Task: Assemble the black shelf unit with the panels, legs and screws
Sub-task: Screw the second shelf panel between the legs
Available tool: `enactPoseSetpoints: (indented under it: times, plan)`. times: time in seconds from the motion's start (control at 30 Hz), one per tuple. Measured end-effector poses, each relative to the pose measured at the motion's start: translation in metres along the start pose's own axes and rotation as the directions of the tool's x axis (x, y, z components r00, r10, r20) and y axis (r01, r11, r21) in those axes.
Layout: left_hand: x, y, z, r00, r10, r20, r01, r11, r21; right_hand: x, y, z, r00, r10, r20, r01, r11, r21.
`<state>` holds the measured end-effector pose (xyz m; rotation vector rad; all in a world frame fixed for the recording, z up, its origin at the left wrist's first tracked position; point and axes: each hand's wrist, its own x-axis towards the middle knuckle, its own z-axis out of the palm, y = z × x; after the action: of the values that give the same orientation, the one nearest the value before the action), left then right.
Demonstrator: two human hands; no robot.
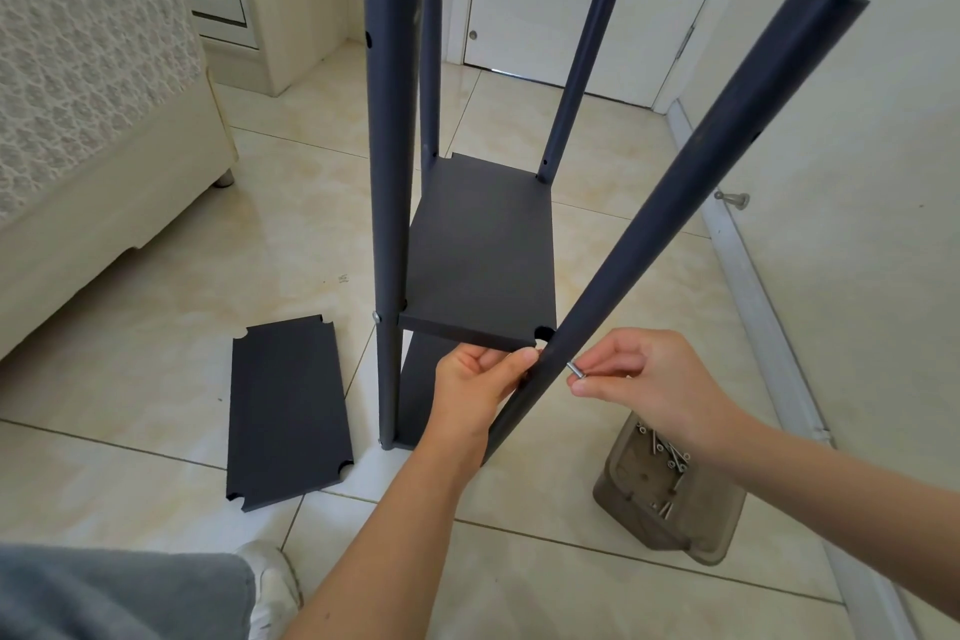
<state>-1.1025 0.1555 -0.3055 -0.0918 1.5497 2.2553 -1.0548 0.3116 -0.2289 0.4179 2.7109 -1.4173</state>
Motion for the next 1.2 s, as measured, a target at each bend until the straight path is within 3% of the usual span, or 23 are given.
enactPoseSetpoints:
  times: [0.37,0.57,0.97,1.1,1.2]
  plan:
    - [0.0009,0.0,0.0001,1.0,0.01,0.014,-0.01,1.0,-0.008,0.0006,0.0022,0.0035,0.999,0.044,-0.006,-0.043,0.995,0.091]
    - [0.002,0.0005,-0.0002,1.0,0.01,0.018,-0.01,1.0,-0.02,0.001,0.0017,0.0042,1.0,0.021,-0.001,-0.021,0.998,0.059]
    - [-0.0014,-0.0001,0.0003,1.0,0.004,0.01,-0.003,0.999,-0.044,0.0065,-0.0038,0.0034,0.991,-0.124,-0.052,0.112,0.974,-0.196]
    - [-0.0013,0.0013,-0.0001,1.0,0.002,0.018,-0.001,0.999,-0.039,0.0084,-0.005,0.0039,0.982,-0.188,0.021,0.187,0.948,-0.257]
    - [-0.0012,0.0013,-0.0006,1.0,-0.005,0.003,0.005,1.0,-0.016,0.0097,-0.0033,0.0042,0.986,-0.156,0.067,0.169,0.928,-0.331]
